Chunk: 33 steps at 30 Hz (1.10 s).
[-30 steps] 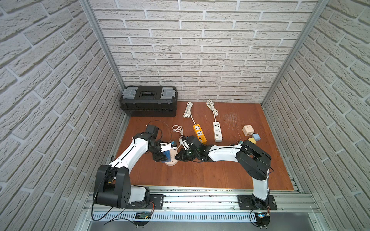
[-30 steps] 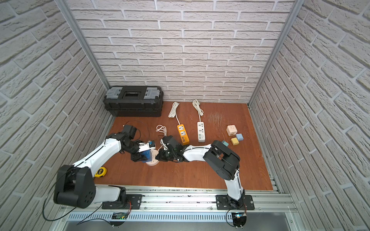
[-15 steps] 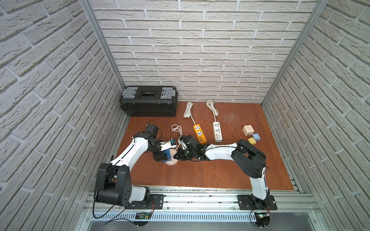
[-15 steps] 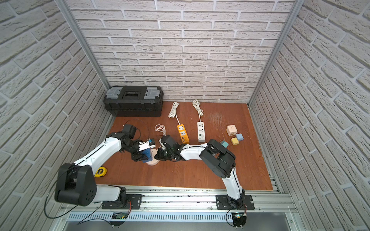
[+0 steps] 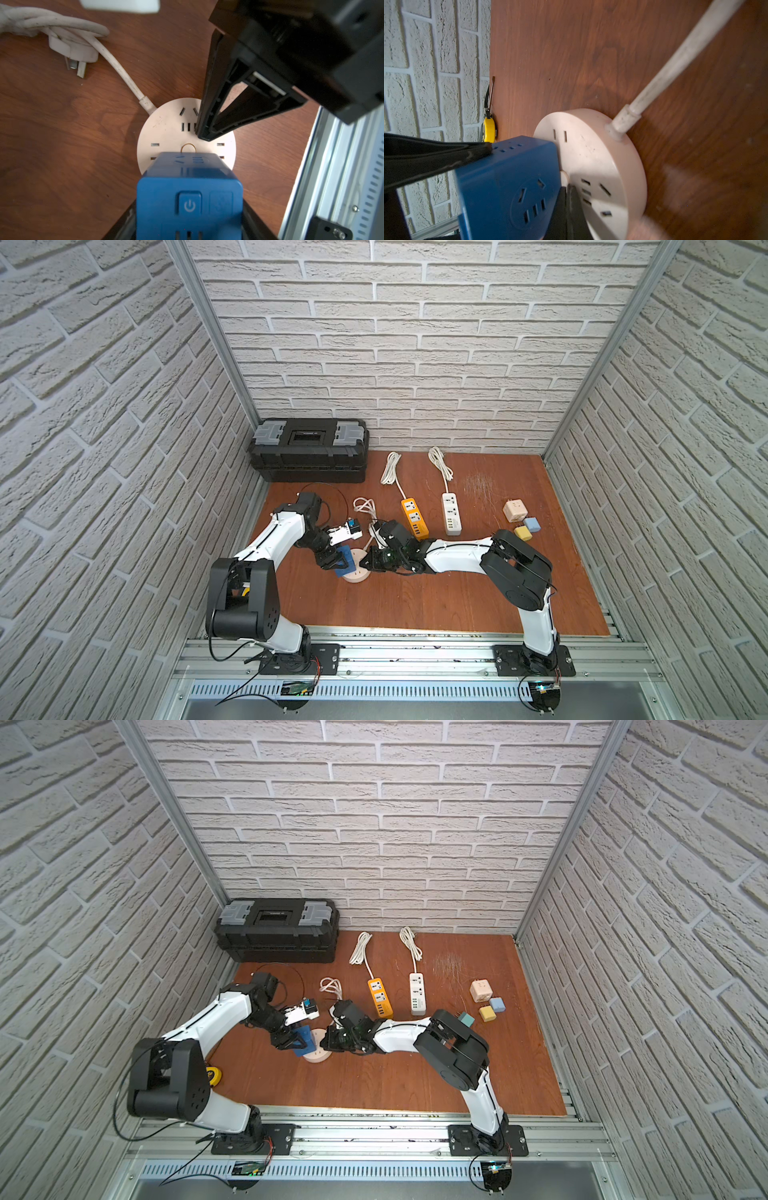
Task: Pull the plug off the socket
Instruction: Remove the plug from the socket.
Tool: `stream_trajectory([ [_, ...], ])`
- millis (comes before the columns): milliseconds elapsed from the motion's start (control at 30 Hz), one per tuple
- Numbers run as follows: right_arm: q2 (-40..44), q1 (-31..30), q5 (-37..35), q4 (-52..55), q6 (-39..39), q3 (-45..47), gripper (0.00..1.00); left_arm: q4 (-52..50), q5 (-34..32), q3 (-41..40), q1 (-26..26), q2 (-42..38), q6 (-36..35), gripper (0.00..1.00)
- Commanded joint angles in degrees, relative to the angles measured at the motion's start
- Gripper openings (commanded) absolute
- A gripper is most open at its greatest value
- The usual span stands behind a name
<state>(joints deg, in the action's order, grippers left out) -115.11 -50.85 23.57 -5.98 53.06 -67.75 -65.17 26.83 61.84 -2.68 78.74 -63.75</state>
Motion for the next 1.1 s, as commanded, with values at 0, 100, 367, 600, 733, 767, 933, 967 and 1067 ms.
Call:
stream_trajectory([
  [0,-0.22,-0.48,0.41,-2.11,1.16,0.46,0.03,0.08,0.29,-0.74,0.0,-0.65,-10.07,0.88],
  [100,0.38,-0.39,0.27,-2.34,1.2,1.24,0.03,3.67,0.66,-2.25,-0.39,-1.95,-14.09,0.91],
  [367,3.54,-0.3,-0.55,-0.64,0.49,2.96,0.03,7.01,-2.68,-1.33,-1.1,1.79,-20.7,0.92],
  [600,6.31,-0.3,-1.23,1.23,-0.48,3.75,0.03,11.32,-3.81,-2.17,-2.31,4.19,-21.65,0.93],
  [733,7.98,-0.3,-1.69,2.74,-1.07,4.43,0.03,11.47,-4.84,-1.77,-3.59,6.34,-21.33,0.94],
  [767,8.65,-0.21,-1.94,2.86,-1.28,4.92,0.03,11.47,-5.26,-1.8,-4.01,6.81,-21.25,0.93],
  [933,11.32,0.18,-3.41,3.36,-1.37,7.22,0.03,11.21,-6.81,-1.86,-5.27,9.2,-20.02,0.92],
  [967,11.65,0.29,-3.61,3.34,-1.38,7.75,0.03,11.26,-6.79,-1.97,-5.38,9.24,-19.69,0.91],
  [1067,12.19,0.4,-4.08,3.43,-1.47,8.74,0.03,11.04,-6.1,-2.21,-5.66,8.77,-18.09,0.88],
])
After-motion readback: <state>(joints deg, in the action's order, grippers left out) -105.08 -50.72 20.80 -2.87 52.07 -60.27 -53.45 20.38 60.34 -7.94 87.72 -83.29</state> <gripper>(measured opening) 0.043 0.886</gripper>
